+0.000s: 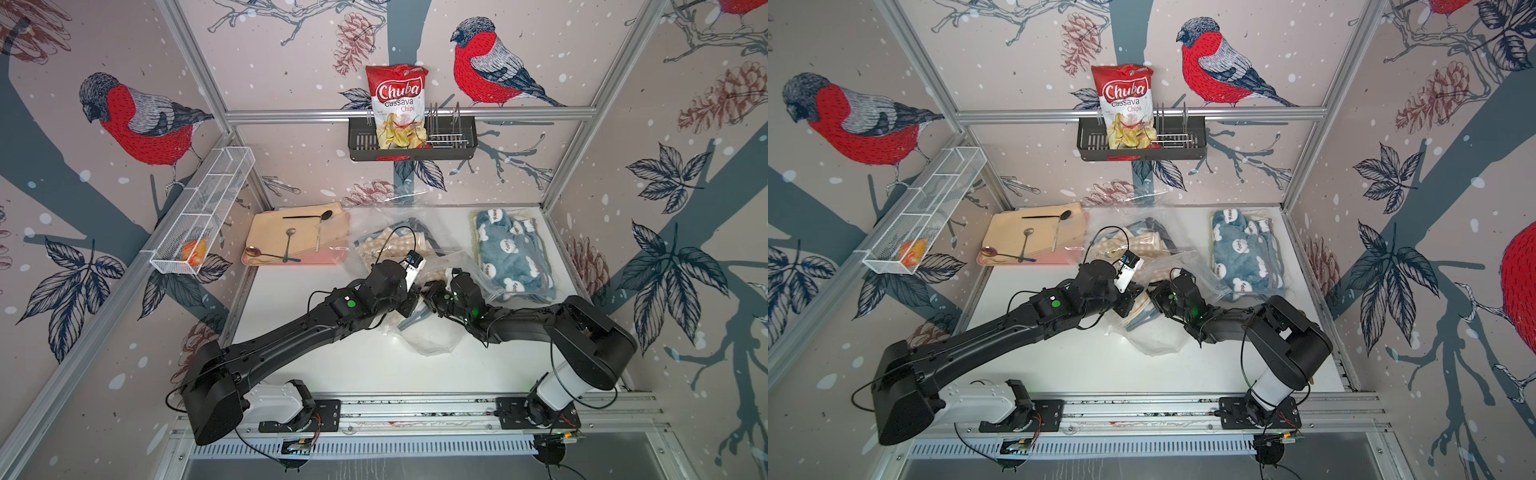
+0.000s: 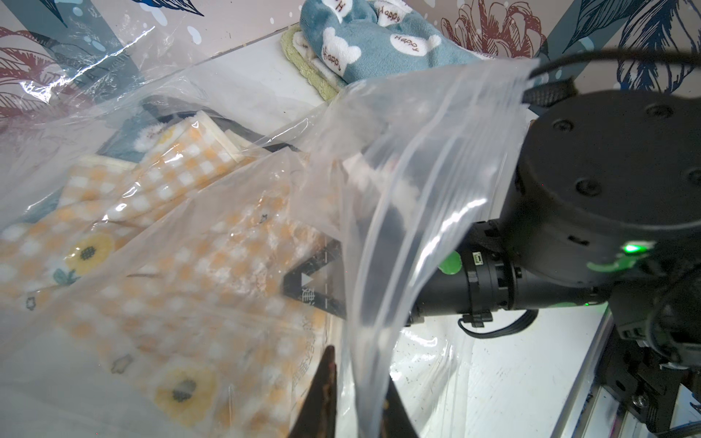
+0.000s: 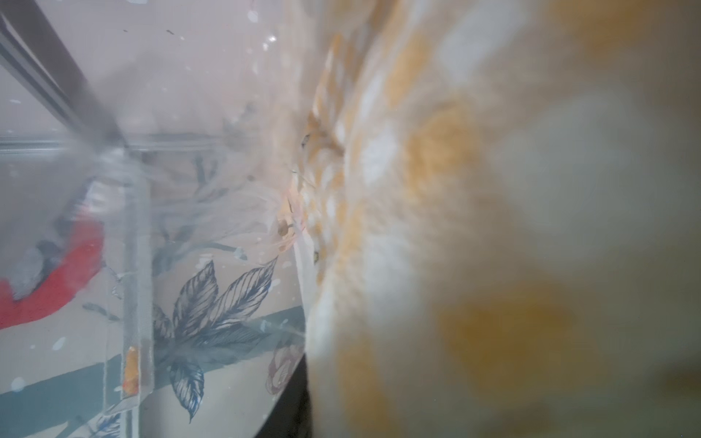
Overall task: Take the blanket out of the vacuum bag
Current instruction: Take out the blanket from the vacuum bag.
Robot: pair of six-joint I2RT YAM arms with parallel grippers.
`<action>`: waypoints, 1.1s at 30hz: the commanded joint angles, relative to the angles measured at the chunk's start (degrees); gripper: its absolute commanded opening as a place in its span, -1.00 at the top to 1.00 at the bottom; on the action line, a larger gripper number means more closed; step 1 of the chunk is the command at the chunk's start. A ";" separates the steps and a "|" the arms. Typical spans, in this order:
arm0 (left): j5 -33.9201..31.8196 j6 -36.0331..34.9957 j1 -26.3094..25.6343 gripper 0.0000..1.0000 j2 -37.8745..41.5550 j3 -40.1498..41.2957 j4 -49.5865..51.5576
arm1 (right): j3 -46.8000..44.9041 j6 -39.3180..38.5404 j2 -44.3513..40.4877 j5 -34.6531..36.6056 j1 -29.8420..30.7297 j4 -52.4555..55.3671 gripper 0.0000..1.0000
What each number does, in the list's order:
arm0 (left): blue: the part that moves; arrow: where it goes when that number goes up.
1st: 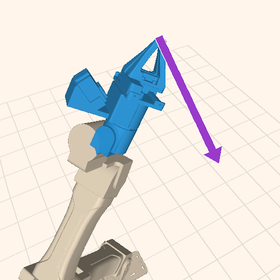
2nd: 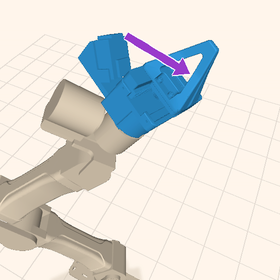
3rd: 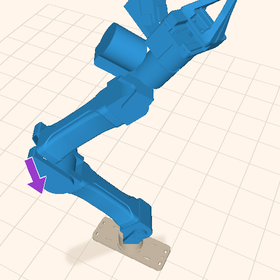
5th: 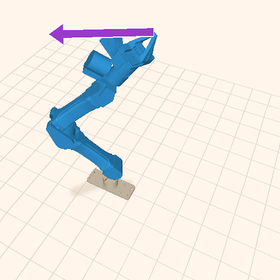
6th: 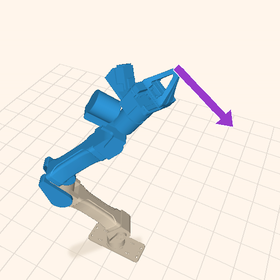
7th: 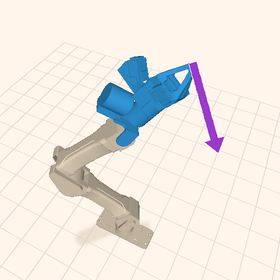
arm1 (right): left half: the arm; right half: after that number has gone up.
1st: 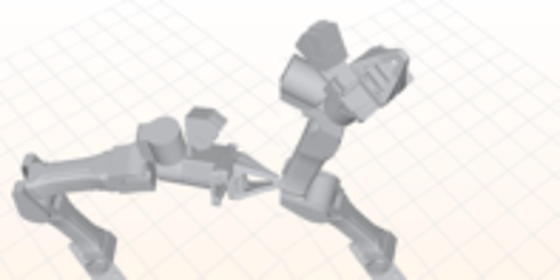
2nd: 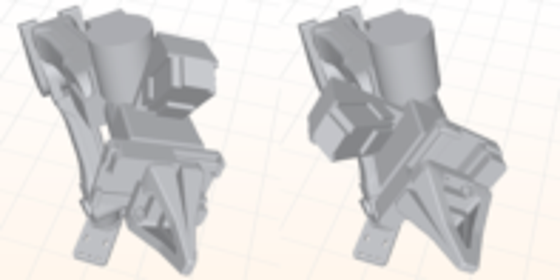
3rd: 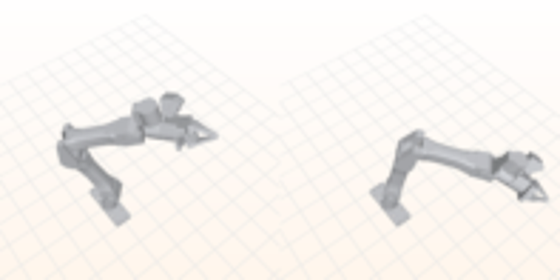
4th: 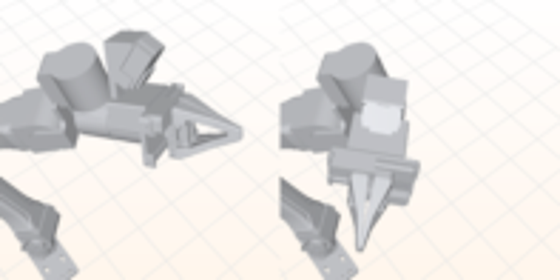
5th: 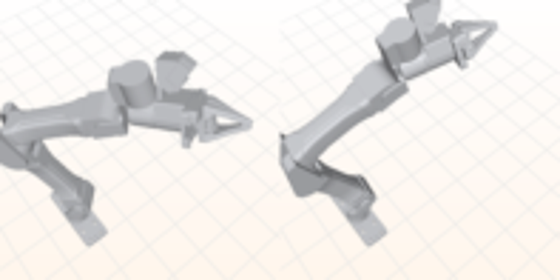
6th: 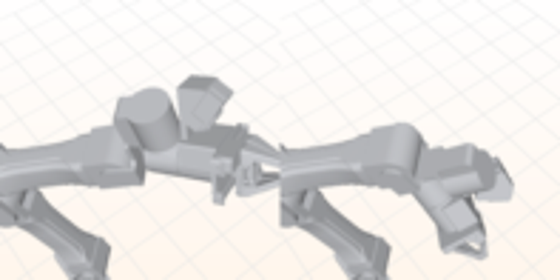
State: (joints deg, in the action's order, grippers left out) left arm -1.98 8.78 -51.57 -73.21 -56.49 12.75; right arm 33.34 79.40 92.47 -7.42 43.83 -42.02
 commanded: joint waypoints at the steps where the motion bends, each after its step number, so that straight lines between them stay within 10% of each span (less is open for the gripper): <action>1: -1.23 -0.34 -0.02 0.69 0.60 -0.32 -0.86 | 2.13 -1.24 -0.12 -0.79 0.22 -1.92 0.56; 13: -1.38 -0.34 -0.01 0.71 0.69 -0.33 -0.97 | 1.11 -1.72 -3.73 2.15 0.55 1.46 0.71; 24: -1.10 -0.22 -0.02 0.72 0.32 -0.35 -0.94 | -0.51 0.76 1.49 3.67 0.51 -5.14 -0.03; 33: -1.01 -0.23 -0.02 0.72 0.29 -0.28 -1.07 | 1.78 2.60 5.94 3.89 0.09 -9.33 0.50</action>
State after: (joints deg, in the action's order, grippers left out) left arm -3.01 8.78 -51.57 -72.88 -56.49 12.73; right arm 34.30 81.19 97.91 -4.58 43.75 -48.05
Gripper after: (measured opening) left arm 0.143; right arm 0.269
